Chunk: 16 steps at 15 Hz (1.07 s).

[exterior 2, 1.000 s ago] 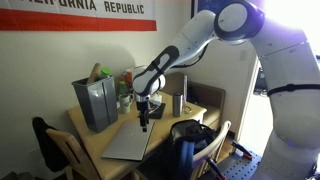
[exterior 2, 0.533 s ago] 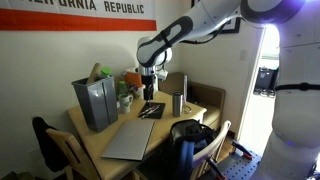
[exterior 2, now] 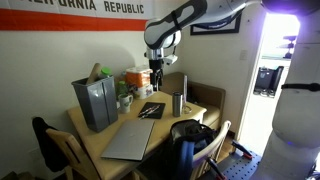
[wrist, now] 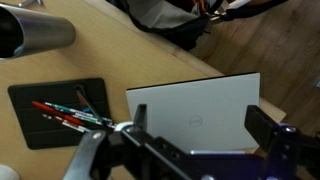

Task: Close the laptop on the table

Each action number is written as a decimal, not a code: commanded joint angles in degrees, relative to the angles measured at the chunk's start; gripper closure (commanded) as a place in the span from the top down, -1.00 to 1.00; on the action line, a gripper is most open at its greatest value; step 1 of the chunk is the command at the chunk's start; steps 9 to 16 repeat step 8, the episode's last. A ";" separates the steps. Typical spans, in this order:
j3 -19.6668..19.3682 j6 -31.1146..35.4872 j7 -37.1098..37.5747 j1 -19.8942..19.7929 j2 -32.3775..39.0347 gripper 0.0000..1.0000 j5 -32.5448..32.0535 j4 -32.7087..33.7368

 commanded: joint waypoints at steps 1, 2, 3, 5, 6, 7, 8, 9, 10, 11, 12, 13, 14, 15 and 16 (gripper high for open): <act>-1.29 -2.34 4.33 0.93 -2.22 1.00 -1.35 -0.76; -1.39 -2.59 5.06 1.00 -2.37 1.00 -1.90 -0.88; -1.40 -1.18 2.73 0.95 -0.75 1.00 -0.58 0.09; -1.51 -1.43 3.59 0.99 -0.86 1.00 -0.93 0.05; -1.51 -1.48 3.63 1.00 -0.86 1.00 -0.96 0.04; -1.51 -1.51 3.63 1.02 -0.86 1.00 -0.96 0.03; -1.51 -1.53 3.63 1.02 -0.86 1.00 -0.96 0.02; -1.51 -1.53 3.63 1.02 -0.86 1.00 -0.96 0.02; -1.51 -1.53 3.63 1.02 -0.86 1.00 -0.96 0.02; -1.51 -1.53 3.63 1.02 -0.86 1.00 -0.96 0.02; -1.51 -1.53 3.63 1.02 -0.86 1.00 -0.96 0.02; -1.51 -1.53 3.63 1.02 -0.86 1.00 -0.96 0.02; -1.51 -1.53 3.63 1.02 -0.86 1.00 -0.96 0.02; -1.51 -1.53 3.63 1.02 -0.86 1.00 -0.96 0.02; -1.51 -1.53 3.63 1.02 -0.86 1.00 -0.96 0.02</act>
